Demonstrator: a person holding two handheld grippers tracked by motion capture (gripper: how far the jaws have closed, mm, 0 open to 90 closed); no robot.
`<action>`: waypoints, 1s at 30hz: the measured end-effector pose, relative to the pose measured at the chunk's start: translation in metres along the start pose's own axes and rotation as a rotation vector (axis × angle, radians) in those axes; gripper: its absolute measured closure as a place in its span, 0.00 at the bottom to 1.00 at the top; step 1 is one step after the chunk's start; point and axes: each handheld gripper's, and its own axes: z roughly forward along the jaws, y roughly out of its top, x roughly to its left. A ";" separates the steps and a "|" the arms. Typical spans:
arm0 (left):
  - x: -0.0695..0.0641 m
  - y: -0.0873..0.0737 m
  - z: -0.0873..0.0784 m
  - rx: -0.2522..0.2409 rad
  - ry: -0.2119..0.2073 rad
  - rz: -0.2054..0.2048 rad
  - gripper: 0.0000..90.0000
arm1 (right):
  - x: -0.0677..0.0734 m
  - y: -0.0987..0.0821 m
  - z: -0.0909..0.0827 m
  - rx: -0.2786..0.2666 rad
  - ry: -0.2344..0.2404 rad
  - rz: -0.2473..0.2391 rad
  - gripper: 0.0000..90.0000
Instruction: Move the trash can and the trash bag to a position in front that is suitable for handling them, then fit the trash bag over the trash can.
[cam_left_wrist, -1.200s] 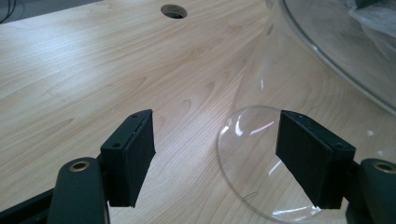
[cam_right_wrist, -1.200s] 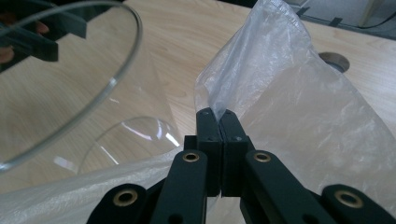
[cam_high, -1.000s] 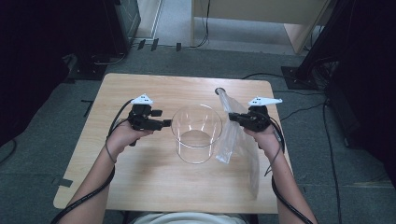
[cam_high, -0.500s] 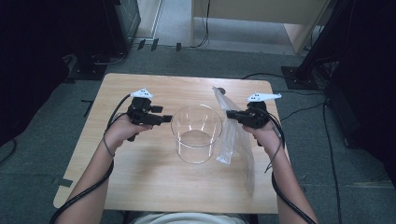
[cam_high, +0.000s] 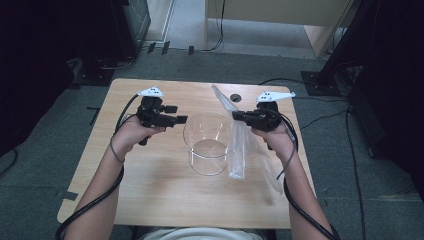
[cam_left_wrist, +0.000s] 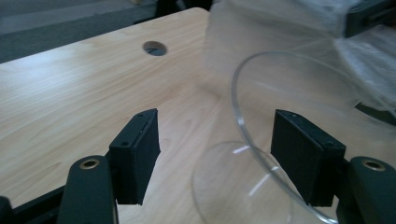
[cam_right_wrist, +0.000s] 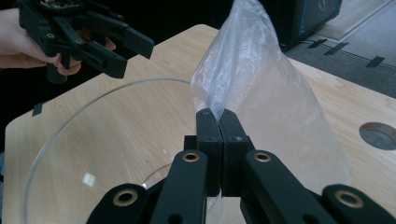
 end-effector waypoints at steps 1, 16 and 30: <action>-0.003 0.000 0.000 0.006 0.001 0.010 0.35 | 0.002 -0.001 0.001 0.006 0.004 -0.006 1.00; -0.022 0.009 -0.004 -0.016 -0.010 0.041 0.40 | 0.020 0.001 0.009 0.038 0.047 -0.060 1.00; -0.035 0.011 -0.001 -0.037 -0.035 0.079 0.49 | 0.036 -0.001 0.023 0.087 0.103 -0.096 1.00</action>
